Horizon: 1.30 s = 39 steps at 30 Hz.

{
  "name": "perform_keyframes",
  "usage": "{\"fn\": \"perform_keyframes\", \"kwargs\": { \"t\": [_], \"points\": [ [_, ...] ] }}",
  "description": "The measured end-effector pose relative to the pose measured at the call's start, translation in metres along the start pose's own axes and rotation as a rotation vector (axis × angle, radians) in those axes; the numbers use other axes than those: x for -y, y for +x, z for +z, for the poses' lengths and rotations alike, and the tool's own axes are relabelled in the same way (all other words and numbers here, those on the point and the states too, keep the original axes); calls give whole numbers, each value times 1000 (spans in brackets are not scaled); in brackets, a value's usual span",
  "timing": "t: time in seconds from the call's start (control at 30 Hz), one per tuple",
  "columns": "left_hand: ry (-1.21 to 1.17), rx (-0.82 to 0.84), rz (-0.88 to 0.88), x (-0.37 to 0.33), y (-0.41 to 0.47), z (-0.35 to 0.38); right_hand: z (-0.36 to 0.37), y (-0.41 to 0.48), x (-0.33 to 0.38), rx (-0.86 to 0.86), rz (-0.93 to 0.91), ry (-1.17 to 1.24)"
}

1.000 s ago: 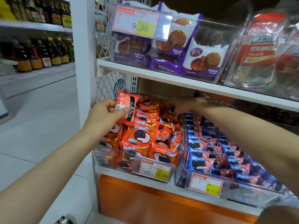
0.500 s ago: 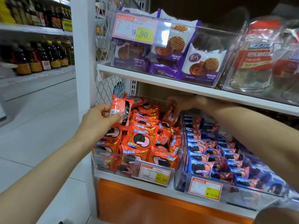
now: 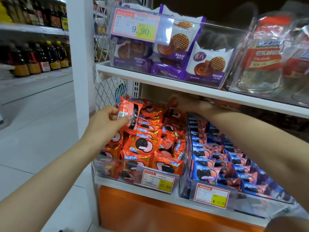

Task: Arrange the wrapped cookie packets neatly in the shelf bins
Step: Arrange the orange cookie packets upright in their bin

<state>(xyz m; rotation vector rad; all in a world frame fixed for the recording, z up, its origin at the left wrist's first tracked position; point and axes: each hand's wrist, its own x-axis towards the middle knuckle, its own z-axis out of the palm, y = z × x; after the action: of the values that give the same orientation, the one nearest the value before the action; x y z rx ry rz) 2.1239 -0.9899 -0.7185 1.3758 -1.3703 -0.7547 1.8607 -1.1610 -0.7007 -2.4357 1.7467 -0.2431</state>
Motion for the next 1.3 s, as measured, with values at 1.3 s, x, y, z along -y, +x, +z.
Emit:
{"fn": "perform_keyframes", "kwargs": {
  "t": [1.3],
  "points": [
    [148, 271, 168, -44, 53, 76, -15, -100, 26, 80, -67, 940]
  ]
}}
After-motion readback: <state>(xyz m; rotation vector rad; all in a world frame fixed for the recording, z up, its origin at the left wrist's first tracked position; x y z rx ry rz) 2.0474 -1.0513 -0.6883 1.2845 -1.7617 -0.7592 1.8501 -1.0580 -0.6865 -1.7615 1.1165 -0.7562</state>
